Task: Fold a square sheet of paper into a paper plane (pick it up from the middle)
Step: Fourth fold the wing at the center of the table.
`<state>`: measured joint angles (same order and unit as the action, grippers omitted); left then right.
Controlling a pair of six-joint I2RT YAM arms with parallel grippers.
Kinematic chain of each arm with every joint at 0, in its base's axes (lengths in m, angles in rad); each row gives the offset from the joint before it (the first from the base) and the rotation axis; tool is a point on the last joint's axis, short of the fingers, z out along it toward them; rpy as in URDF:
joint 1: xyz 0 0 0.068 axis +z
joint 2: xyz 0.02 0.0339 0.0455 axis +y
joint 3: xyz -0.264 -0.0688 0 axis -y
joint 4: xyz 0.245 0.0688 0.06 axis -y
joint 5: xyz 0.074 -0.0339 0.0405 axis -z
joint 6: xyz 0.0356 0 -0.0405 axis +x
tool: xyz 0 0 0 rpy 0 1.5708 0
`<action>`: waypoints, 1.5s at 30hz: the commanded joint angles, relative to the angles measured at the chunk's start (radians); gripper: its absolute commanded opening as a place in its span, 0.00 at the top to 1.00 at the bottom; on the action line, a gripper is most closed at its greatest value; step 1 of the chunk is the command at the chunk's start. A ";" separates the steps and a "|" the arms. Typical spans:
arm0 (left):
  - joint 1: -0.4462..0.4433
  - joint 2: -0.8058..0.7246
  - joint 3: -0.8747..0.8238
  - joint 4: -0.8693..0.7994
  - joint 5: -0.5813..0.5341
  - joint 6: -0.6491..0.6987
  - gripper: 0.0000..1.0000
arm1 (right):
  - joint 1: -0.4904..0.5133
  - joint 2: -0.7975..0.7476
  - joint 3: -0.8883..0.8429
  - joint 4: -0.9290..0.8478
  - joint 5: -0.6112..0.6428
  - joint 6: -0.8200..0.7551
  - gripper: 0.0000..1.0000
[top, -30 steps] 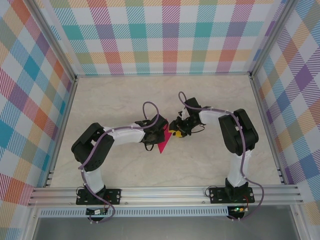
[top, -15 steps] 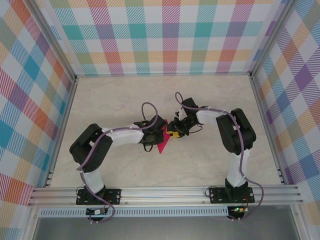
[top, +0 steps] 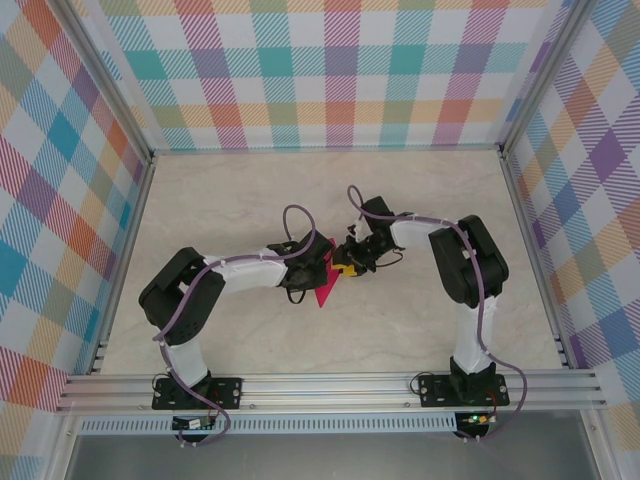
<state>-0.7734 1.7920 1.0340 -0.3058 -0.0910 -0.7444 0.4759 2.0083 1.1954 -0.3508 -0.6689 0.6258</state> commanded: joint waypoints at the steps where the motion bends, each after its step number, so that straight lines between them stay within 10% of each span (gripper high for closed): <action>1: 0.016 -0.036 -0.001 -0.030 -0.007 -0.003 1.00 | 0.006 0.023 0.037 0.007 -0.061 -0.056 0.71; 10: 0.032 -0.105 0.009 -0.076 -0.024 0.011 0.93 | 0.007 0.038 0.046 0.035 0.002 -0.063 0.90; 20: 0.086 -0.301 -0.007 -0.123 -0.060 0.041 0.38 | 0.006 -0.194 0.018 -0.027 0.275 -0.015 1.00; 33: 0.129 -0.429 -0.070 0.011 0.019 0.189 0.05 | 0.058 -0.253 0.101 -0.125 0.412 0.297 1.00; 45: 0.117 -0.419 -0.404 0.573 0.171 0.460 0.06 | 0.089 -0.144 0.175 -0.231 0.471 0.509 1.00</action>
<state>-0.6525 1.3769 0.6655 0.0608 0.0422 -0.4007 0.5694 1.8454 1.3258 -0.5190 -0.2161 1.0676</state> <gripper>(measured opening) 0.948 0.064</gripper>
